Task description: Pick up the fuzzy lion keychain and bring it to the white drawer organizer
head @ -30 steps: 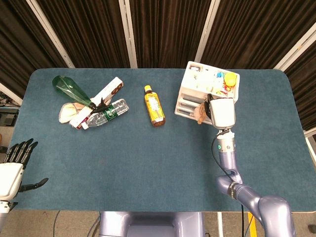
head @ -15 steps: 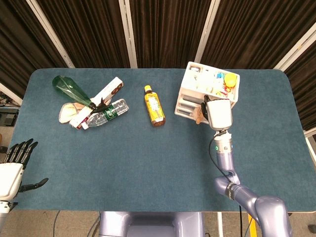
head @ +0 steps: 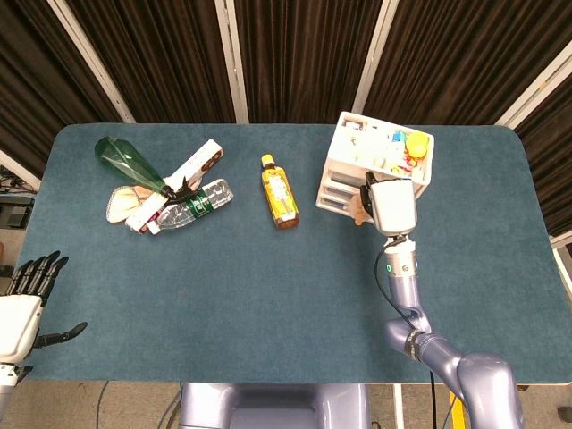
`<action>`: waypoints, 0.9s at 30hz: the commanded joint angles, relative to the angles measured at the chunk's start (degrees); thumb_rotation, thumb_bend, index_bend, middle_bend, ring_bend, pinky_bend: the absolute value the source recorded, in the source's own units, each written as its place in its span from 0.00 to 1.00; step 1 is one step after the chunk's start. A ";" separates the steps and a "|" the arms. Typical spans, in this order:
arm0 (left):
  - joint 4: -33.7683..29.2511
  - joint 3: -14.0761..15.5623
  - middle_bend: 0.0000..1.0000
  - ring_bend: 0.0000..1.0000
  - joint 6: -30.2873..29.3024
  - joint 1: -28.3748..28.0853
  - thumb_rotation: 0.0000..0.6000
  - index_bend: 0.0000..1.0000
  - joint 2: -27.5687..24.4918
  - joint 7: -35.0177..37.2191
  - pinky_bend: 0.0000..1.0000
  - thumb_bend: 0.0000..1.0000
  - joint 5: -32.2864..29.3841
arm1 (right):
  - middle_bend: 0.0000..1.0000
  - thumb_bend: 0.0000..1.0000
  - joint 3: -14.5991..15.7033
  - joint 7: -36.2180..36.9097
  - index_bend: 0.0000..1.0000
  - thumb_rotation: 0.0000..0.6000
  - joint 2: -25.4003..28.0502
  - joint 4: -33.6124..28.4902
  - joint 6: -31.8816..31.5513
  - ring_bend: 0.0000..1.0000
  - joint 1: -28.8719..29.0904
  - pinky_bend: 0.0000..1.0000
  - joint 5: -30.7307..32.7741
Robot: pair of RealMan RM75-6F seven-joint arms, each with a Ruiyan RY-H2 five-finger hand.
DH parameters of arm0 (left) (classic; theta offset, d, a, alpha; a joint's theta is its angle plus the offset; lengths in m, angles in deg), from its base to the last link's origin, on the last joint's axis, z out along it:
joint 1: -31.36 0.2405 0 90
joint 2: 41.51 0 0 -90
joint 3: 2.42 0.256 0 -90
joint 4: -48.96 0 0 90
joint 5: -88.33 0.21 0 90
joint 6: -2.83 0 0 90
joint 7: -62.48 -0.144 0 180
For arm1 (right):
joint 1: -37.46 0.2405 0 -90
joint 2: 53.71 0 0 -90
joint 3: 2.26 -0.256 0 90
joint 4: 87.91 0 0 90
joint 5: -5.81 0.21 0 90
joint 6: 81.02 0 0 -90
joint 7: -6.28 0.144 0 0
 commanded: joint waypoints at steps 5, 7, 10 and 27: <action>-0.02 -0.04 0.00 0.00 -0.01 -0.01 0.90 0.00 0.01 0.03 0.00 0.03 -0.03 | 1.00 0.31 0.58 0.47 0.48 1.00 0.15 -0.19 -0.17 1.00 -0.29 1.00 -0.57; -0.02 -0.05 0.00 0.00 0.08 -0.05 0.90 0.00 0.00 -0.07 0.00 0.03 -0.06 | 1.00 0.28 0.77 0.51 0.40 1.00 0.22 -0.27 -0.25 1.00 -0.38 1.00 -0.75; -0.01 -0.04 0.00 0.00 0.08 -0.07 0.90 0.00 0.01 -0.17 0.00 0.03 -0.02 | 1.00 0.25 0.90 0.47 0.33 1.00 0.32 -0.47 -0.31 1.00 -0.53 1.00 -0.86; -0.04 0.12 0.00 0.00 0.05 0.06 0.90 0.00 -0.06 -0.16 0.00 0.03 0.04 | 1.00 0.24 2.51 1.88 0.24 1.00 6.42 -10.98 -6.79 1.00 -4.49 1.00 -4.06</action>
